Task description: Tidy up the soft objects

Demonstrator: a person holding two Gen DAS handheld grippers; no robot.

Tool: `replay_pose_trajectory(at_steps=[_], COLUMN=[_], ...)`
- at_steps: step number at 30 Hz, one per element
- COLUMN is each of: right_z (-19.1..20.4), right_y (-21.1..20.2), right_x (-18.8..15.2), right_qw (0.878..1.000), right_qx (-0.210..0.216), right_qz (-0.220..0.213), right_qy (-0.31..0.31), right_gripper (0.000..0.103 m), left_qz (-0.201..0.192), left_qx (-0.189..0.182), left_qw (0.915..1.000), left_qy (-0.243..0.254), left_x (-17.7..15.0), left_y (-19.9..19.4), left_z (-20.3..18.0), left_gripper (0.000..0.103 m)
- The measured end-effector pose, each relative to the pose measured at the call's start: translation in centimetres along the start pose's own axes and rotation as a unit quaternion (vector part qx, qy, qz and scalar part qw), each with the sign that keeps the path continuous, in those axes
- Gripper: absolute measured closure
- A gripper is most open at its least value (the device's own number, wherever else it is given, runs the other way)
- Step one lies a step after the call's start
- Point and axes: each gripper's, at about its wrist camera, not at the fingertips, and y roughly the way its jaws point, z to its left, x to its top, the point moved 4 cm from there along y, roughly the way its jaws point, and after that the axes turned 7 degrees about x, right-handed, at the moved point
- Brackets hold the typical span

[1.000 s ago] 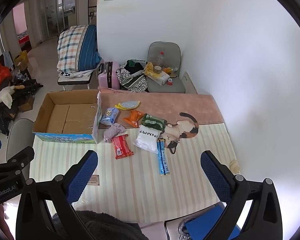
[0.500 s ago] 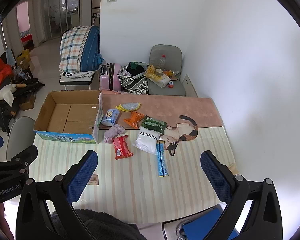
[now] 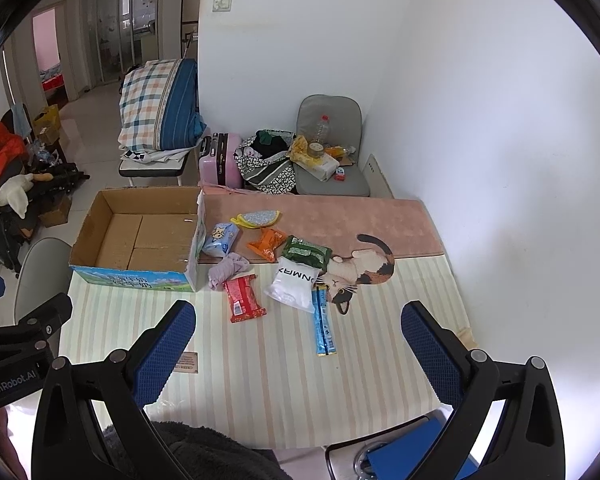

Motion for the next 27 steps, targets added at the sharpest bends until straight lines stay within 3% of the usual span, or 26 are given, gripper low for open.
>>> replay_pose_trajectory(at_steps=[27], right_z=[-0.11], right_y=[-0.98], right_x=[0.40], right_qw=[1.000], right_qx=[-0.005], right_qz=[-0.009], right_qy=[0.001], right_gripper=[0.000], left_qz=[-0.011], left_qx=[-0.004], left_qw=[0.9999], left_qy=[0.001], left_x=[0.18], left_y=[-0.56], left_z=[0.41], left_gripper=[0.000])
